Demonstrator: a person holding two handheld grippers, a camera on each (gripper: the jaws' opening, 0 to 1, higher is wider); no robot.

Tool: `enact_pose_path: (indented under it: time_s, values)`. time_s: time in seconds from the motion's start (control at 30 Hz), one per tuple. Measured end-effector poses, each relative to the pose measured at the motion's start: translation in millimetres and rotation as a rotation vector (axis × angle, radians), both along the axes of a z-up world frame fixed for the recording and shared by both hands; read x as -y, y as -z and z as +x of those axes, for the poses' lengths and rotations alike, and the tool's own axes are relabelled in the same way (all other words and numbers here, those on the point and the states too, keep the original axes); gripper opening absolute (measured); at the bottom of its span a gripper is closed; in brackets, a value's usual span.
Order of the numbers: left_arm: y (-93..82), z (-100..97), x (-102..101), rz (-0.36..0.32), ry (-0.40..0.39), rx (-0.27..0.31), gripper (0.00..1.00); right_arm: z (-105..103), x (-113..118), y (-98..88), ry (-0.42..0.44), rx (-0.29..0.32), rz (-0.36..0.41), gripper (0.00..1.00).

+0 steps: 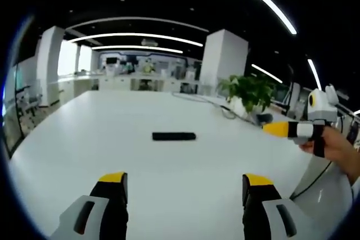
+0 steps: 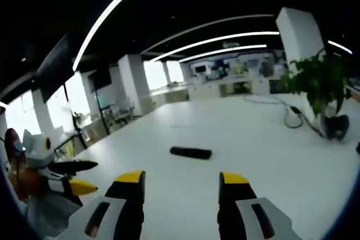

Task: Press the specified remote control buttons in sequence, fully releasing each button before pressing the next.

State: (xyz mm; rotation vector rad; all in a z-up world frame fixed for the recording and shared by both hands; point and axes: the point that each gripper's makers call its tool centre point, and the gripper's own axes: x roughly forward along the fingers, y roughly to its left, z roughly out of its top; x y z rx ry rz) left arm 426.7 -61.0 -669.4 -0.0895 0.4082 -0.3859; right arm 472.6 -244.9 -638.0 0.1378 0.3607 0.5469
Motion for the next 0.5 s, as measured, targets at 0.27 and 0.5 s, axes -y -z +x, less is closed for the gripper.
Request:
enact_pose_path:
  time_s: [0.27, 0.5]
  values:
    - [-0.4, -0.3, -0.4, 0.008, -0.001, 0.004, 0.86, -0.4, 1.3, -2.4, 0.003, 0.007, 0.006, 0.49]
    - [1.4, -0.9, 2.0, 0.015, 0.009, -0.001, 0.86, -1.3, 2.7, -4.3, 0.012, 0.011, 0.009, 0.49]
